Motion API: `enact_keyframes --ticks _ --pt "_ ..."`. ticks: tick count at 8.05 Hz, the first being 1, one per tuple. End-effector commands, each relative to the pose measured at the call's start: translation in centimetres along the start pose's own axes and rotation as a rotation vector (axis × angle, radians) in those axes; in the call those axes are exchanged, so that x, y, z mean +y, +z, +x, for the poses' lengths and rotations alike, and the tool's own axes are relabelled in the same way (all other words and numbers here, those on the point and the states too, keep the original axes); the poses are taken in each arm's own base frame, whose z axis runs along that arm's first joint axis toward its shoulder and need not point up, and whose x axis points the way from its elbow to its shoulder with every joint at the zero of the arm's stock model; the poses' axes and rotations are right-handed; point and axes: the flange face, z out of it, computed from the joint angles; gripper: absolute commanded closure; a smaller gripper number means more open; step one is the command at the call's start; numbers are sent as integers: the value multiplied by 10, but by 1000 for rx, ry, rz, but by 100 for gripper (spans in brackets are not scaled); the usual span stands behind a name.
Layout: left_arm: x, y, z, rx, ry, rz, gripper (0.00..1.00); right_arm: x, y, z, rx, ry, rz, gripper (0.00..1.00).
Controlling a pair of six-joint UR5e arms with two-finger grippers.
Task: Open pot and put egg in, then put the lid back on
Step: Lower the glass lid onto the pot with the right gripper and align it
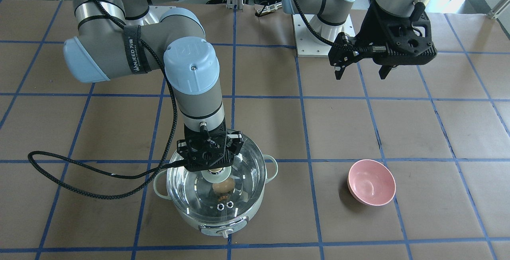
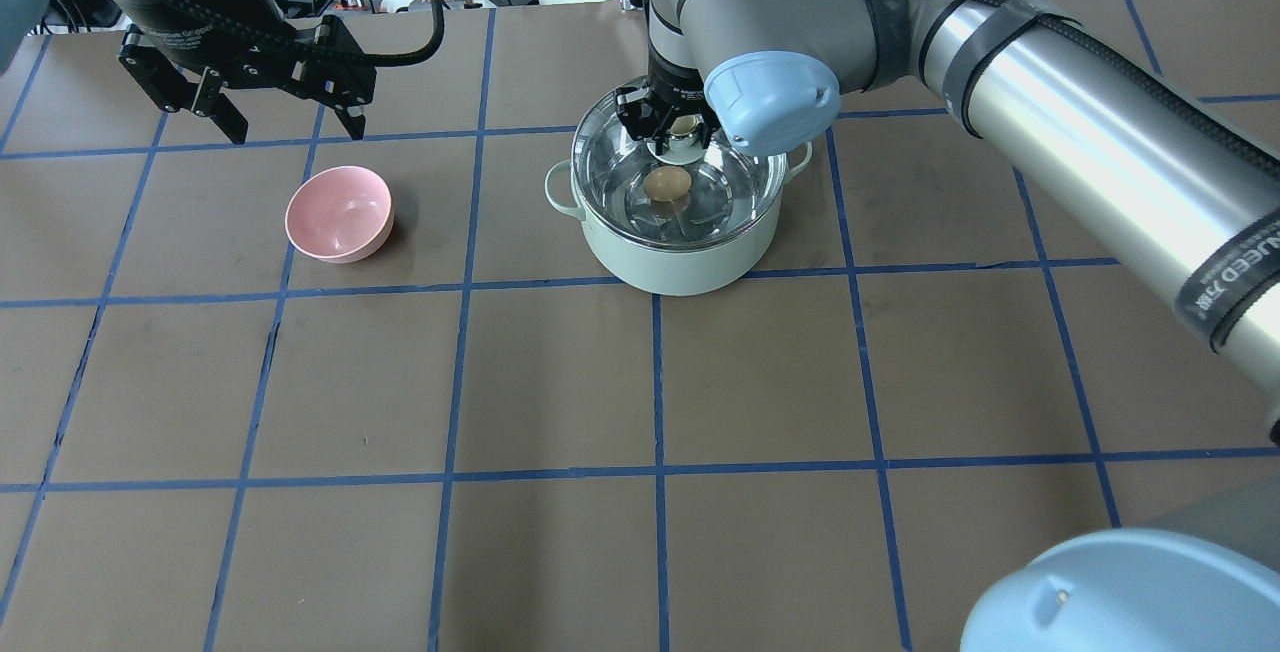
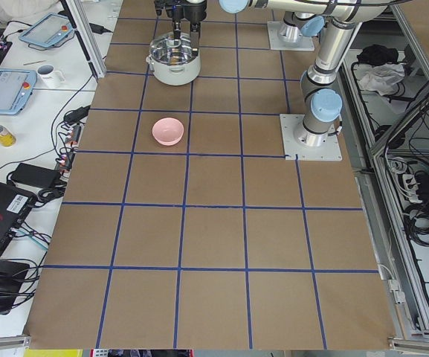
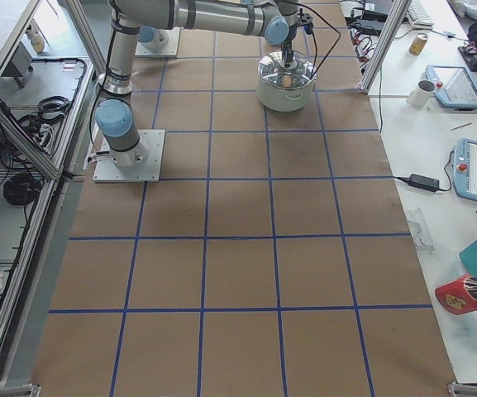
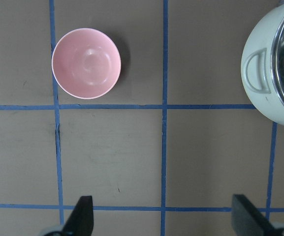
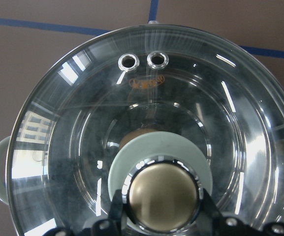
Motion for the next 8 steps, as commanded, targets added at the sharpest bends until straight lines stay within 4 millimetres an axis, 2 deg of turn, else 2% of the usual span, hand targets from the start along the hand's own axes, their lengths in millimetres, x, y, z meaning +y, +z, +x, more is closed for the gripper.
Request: enact_keyframes --ticks 1,7,8 --pt "0 0 0 0 0 0 0 0 1 0 0 -5 -1 100" --pt "0 0 0 0 0 0 0 0 2 1 8 -22 2 100" --pt "0 0 0 0 0 0 0 0 1 1 9 -22 3 84"
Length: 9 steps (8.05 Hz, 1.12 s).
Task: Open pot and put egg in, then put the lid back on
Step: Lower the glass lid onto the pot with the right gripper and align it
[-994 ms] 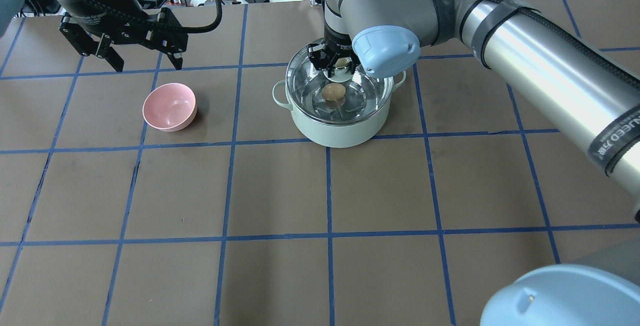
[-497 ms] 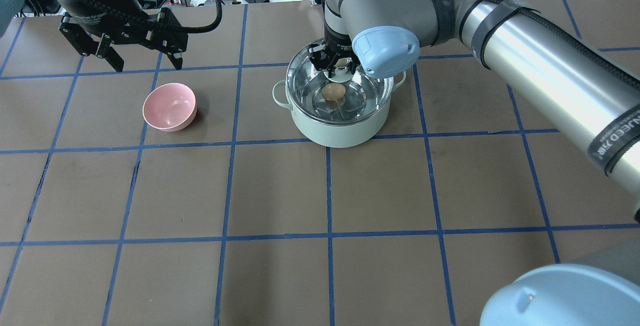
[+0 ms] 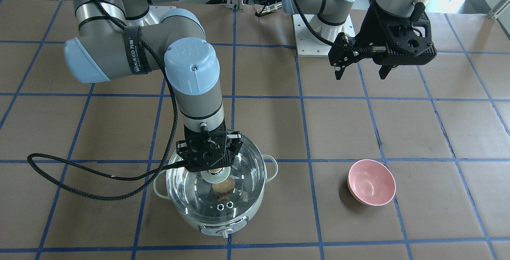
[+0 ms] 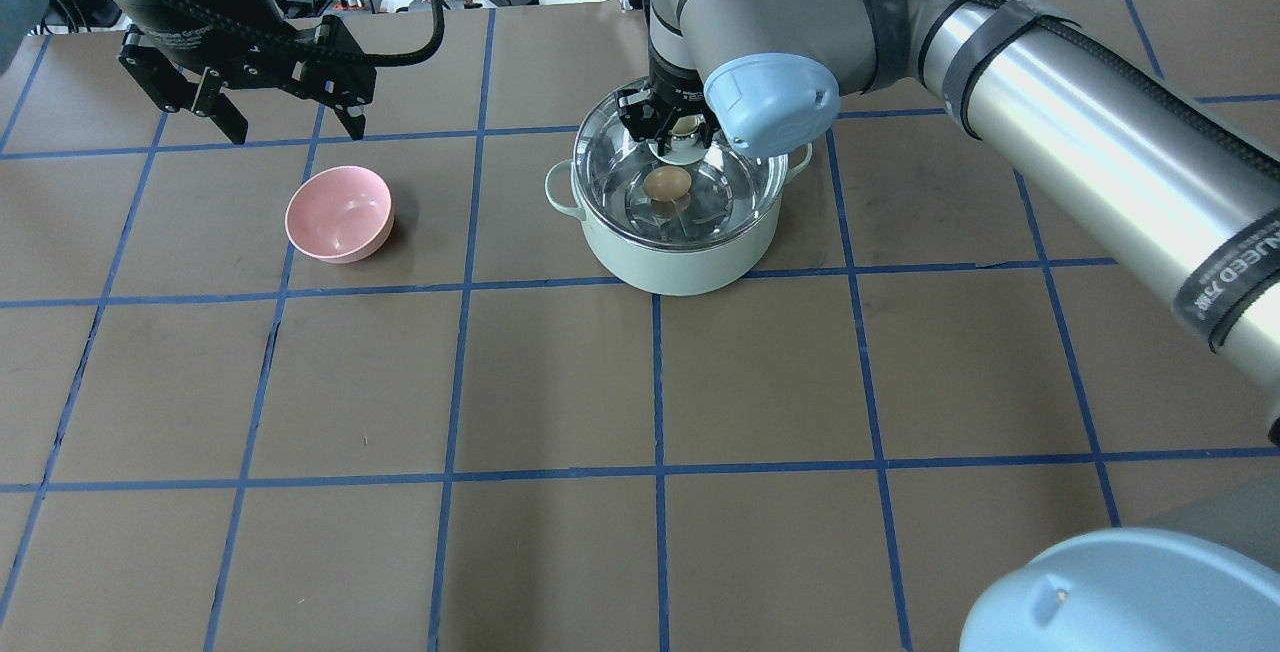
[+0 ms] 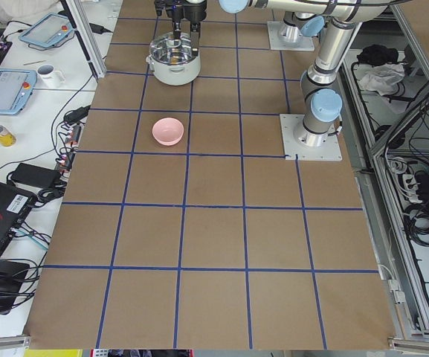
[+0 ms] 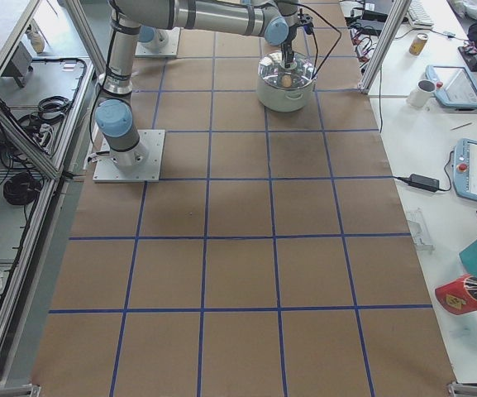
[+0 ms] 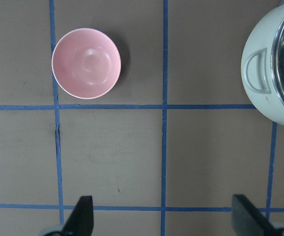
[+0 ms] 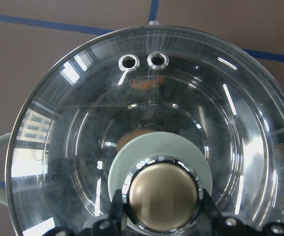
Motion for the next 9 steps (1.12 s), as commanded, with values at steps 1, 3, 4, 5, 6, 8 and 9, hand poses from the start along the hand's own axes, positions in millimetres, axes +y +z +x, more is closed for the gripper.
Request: enact_keyframes --ticks 1,3,4,5,6,8,9 --pt "0 0 0 0 0 0 0 0 0 0 4 -2 2 65" --pt "0 0 0 0 0 0 0 0 -4 0 2 1 8 0" --pt "0 0 0 0 0 0 0 2 -12 2 4 1 16 0" --pt "0 0 0 0 0 0 0 7 -36 1 1 2 37 0" --pt "0 0 0 0 0 0 0 17 -49 5 12 8 0 0" --pt "0 0 0 0 2 0 0 35 -97 44 121 44 -29 0" --pt "1 -2 0 0 1 3 0 45 -124 69 120 86 -43 0"
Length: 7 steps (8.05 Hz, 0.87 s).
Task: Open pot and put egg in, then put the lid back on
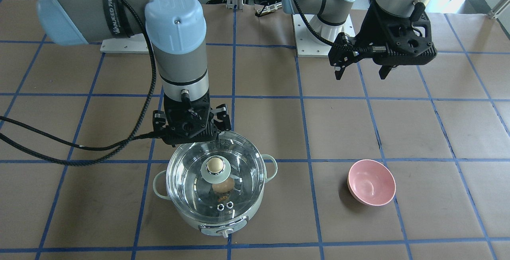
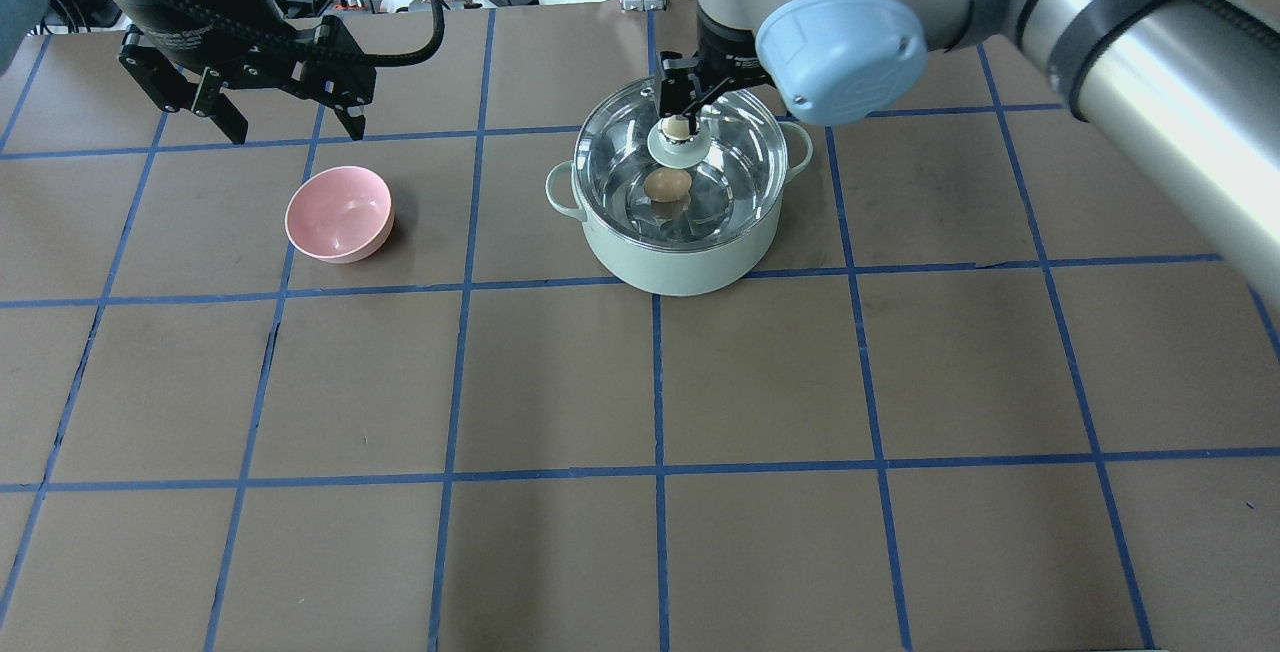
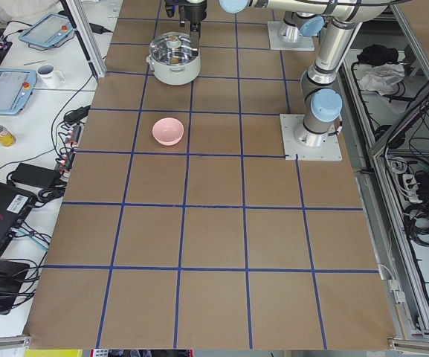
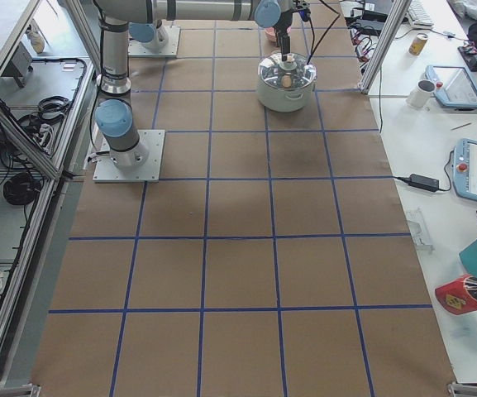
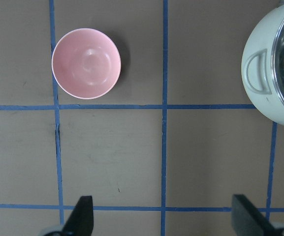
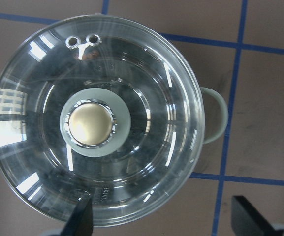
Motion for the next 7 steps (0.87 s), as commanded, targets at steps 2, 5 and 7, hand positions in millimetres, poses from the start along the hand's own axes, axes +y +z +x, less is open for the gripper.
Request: enact_keyframes --ticks 2,5,7 --pt "1 -2 0 0 -1 3 0 35 -70 87 24 126 -83 0" --pt "1 -2 0 0 -1 3 0 44 -83 100 -54 160 -107 0" --pt "1 -2 0 0 -1 3 0 38 -79 136 -63 136 -112 0"
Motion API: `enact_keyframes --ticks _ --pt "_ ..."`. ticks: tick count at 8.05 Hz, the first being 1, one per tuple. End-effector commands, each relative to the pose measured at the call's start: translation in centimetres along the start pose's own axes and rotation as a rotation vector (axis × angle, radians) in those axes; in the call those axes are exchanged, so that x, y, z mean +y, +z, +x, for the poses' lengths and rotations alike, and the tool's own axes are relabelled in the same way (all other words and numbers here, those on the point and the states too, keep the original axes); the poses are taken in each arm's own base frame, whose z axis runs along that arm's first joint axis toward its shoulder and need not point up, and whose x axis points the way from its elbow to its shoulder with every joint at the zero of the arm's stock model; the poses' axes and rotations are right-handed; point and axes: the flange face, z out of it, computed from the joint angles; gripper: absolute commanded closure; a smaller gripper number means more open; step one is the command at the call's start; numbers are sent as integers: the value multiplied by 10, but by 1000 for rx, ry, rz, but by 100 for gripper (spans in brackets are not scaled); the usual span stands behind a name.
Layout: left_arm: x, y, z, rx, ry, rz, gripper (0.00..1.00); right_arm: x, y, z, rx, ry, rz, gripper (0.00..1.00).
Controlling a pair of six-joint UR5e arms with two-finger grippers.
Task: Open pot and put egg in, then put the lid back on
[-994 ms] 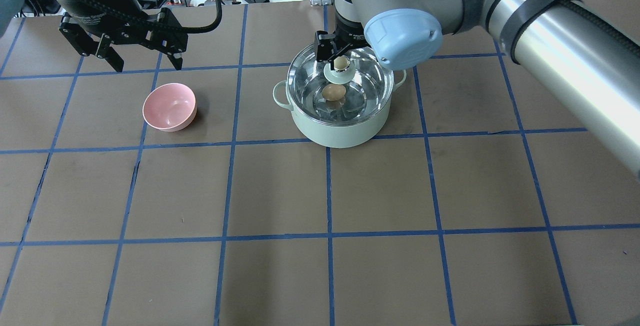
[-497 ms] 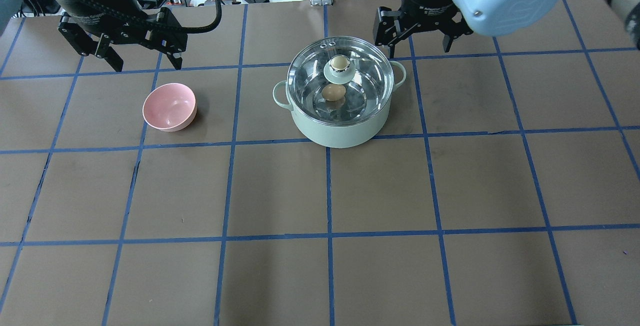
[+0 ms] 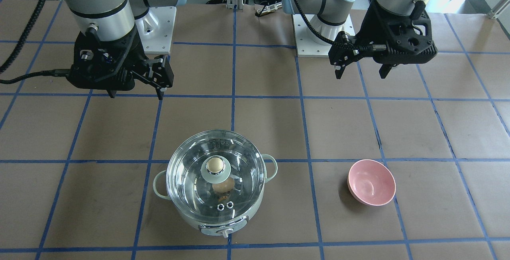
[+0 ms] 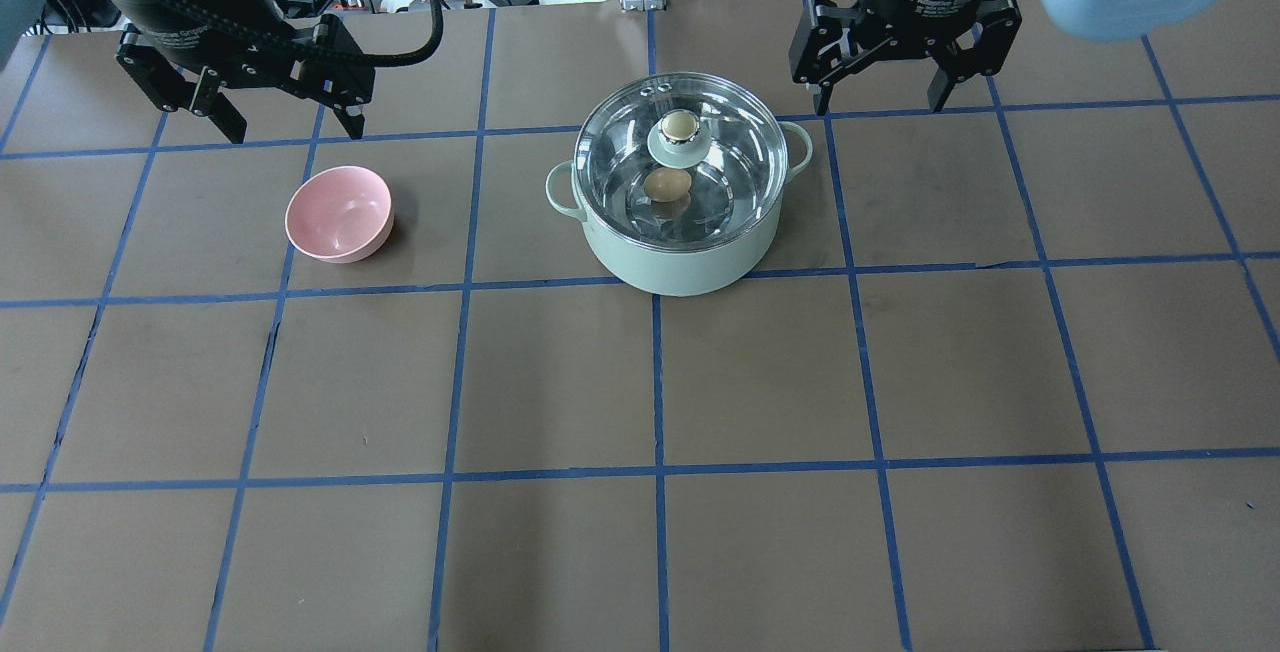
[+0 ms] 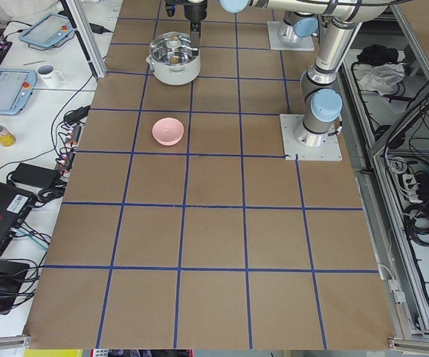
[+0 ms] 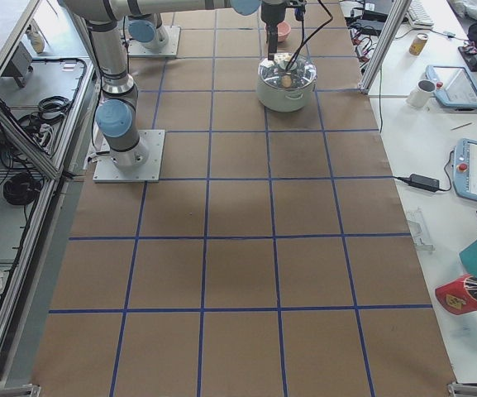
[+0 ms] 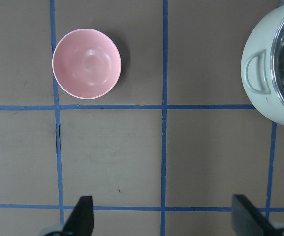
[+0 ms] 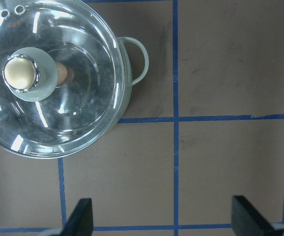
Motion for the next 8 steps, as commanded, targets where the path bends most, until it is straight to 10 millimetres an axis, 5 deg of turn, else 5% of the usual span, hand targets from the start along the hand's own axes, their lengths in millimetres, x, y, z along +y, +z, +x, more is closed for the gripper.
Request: enact_keyframes --ticks 1,8 --pt "0 0 0 0 0 0 0 -9 0 40 -15 -31 -16 0" --pt "0 0 0 0 1 0 0 -8 11 49 -18 -68 -30 0"
